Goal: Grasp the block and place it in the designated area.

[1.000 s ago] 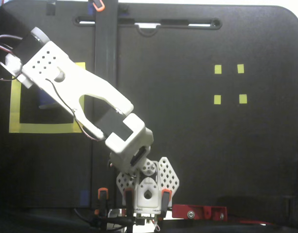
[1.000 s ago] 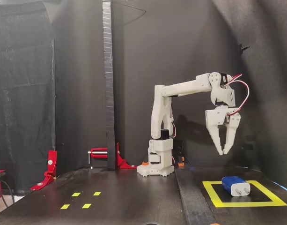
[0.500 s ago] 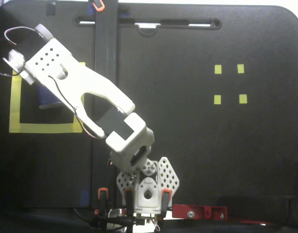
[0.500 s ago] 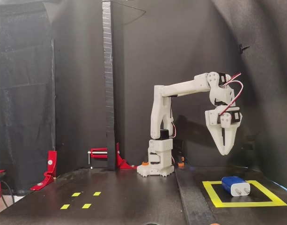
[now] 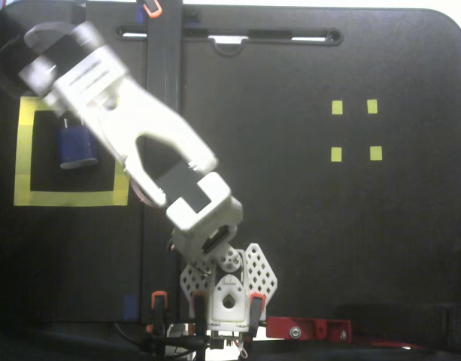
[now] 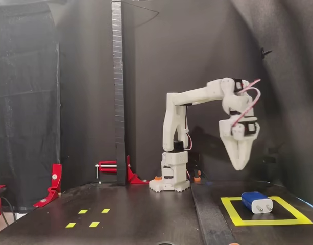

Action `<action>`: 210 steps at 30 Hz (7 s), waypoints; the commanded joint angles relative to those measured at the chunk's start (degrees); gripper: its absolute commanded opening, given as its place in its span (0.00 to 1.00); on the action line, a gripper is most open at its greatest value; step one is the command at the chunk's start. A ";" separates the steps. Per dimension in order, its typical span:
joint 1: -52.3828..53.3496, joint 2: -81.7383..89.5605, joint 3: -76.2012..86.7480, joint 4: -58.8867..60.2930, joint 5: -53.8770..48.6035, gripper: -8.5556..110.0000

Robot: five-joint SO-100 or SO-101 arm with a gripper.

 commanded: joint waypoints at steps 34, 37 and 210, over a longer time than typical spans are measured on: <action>38.85 6.42 0.97 -5.54 -14.15 0.07; 40.17 12.57 6.77 -12.92 -15.29 0.07; 38.41 104.33 102.13 -45.26 -15.03 0.07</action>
